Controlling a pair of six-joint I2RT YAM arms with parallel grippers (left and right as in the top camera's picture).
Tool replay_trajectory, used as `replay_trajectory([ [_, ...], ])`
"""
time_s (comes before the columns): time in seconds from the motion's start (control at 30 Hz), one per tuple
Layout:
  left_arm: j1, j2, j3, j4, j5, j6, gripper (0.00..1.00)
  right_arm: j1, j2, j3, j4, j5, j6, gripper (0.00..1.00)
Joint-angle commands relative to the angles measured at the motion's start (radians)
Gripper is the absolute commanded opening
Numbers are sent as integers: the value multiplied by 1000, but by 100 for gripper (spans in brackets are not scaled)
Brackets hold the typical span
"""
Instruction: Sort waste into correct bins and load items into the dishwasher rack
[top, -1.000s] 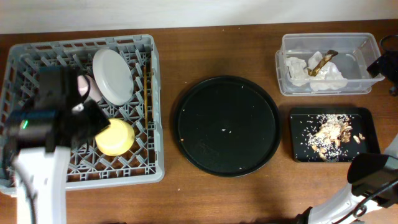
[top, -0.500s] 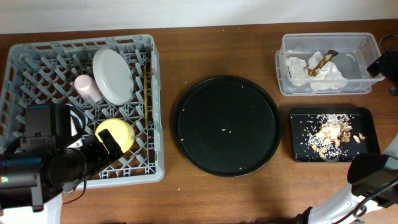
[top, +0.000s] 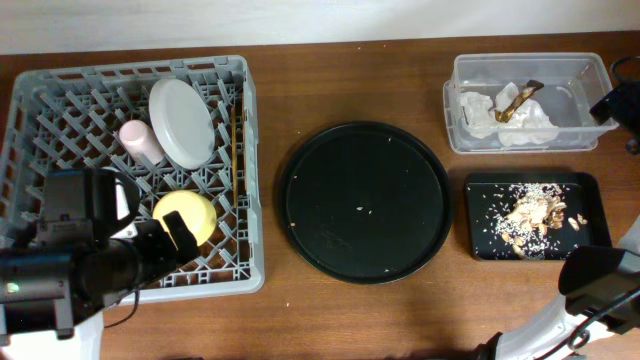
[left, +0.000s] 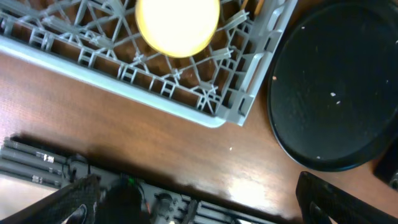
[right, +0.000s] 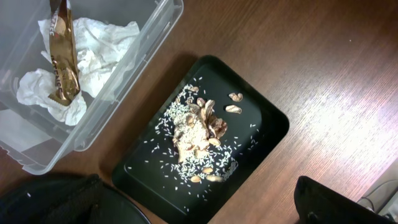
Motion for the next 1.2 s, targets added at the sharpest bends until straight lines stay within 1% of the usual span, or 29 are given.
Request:
replay_trajectory([
  [0.0, -3, -95, -132, 120, 5, 158, 99, -3, -6, 11, 0, 11, -2, 99],
  [0.07, -23, -177, -241, 259, 12, 258, 99, -3, -6, 11, 0, 11, -2, 99],
  [0.13, -57, -297, -401, 463, 62, 425, 99, -3, -6, 11, 0, 11, -2, 99],
  [0.17, -69, -350, -475, 554, 85, 487, 99, -3, -6, 11, 0, 11, -2, 99],
  [0.2, -77, -394, -531, 618, 91, 521, 99, -3, -6, 11, 0, 11, -2, 99],
  [0.33, -82, -578, -755, 836, 90, 586, 99, -3, -6, 11, 0, 11, -2, 99],
  [0.5, -82, -751, -977, 1007, 90, 589, 99, -3, -6, 11, 0, 11, -2, 99],
  [0.63, -82, -815, -1097, 1082, 90, 588, 99, -3, -6, 11, 0, 11, -2, 99],
  [0.77, -86, -850, -1173, 1191, 95, 588, 100, -3, -6, 11, 0, 11, -2, 99],
  [0.97, -129, -940, -1281, 1378, 94, 589, 99, -3, -6, 11, 0, 11, -2, 99],
  [1.17, -130, -1003, -1373, 1548, 94, 589, 99, -3, -6, 11, 0, 11, -2, 99],
])
